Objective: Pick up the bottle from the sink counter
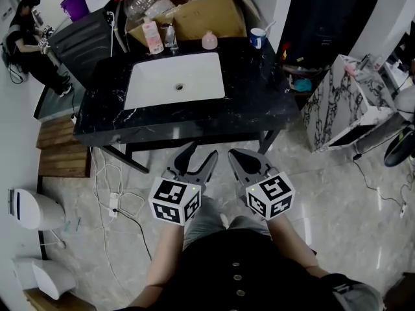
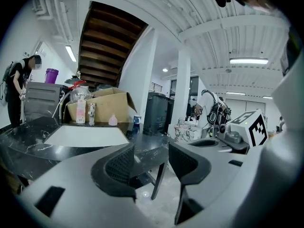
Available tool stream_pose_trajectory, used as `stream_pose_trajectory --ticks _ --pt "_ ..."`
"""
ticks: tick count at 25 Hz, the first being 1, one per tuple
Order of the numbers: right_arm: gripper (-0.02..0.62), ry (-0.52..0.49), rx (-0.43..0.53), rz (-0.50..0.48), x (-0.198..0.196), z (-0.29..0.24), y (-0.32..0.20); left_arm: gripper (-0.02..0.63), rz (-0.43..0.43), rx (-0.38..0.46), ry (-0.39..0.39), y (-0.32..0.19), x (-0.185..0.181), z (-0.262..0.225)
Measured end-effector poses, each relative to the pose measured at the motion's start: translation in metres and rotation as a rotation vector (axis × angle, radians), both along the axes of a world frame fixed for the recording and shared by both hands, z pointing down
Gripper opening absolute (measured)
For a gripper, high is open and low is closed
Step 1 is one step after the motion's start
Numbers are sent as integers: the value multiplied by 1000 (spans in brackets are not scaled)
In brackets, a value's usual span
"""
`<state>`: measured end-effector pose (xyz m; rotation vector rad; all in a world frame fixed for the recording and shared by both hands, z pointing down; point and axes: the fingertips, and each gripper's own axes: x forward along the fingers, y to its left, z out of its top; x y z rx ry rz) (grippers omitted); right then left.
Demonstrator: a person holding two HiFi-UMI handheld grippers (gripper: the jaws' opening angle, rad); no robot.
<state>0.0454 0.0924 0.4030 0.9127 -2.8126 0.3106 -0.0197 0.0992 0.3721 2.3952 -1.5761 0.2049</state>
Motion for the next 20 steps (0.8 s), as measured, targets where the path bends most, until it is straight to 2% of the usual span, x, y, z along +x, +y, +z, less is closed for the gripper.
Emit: stream_pose_trajectory --ticks 10,20 --pt "5 16 -17 24 -2 6 -39 225 10 20 26 -43 -9 -1" --pt "5 48 -3 11 -42 6 -110 225 33 28 46 -118 -39 -2"
